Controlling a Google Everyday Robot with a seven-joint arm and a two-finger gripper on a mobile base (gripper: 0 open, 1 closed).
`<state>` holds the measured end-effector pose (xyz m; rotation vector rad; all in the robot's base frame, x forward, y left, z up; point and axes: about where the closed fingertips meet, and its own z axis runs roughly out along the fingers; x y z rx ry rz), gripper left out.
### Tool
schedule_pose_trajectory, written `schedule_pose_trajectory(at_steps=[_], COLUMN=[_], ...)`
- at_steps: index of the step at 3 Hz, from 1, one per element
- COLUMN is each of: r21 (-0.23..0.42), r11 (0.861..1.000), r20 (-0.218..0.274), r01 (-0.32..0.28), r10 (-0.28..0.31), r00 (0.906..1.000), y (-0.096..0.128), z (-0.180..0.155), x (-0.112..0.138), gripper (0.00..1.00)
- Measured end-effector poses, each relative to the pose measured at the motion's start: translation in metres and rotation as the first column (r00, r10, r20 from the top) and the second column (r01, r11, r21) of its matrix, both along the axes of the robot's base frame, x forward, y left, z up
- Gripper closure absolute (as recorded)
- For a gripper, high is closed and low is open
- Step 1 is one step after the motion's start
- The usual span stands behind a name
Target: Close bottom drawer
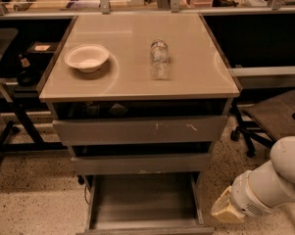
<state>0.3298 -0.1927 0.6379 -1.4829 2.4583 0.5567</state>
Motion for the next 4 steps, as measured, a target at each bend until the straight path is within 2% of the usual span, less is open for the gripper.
schedule_pose_trajectory(at_steps=[1, 2, 3, 4], r21=[0.032, 0.015, -0.002, -0.003], r11=[0.999, 0.998, 0.987, 0.970], r20=[-0.003, -0.045, -0.065, -0.089], r01=[0.026, 0.066, 0.162, 0.244], r10=[-0.026, -0.065, -0.162, -0.243], r00=[0.9997, 0.9968, 0.9847, 0.9660], y=[0.005, 0.015, 0.016, 0.018], z=[-0.018, -0.071, -0.128, -0.178], x=[-0.005, -0.019, -0.019, -0.017], gripper=[1.00, 1.00, 1.00, 1.00])
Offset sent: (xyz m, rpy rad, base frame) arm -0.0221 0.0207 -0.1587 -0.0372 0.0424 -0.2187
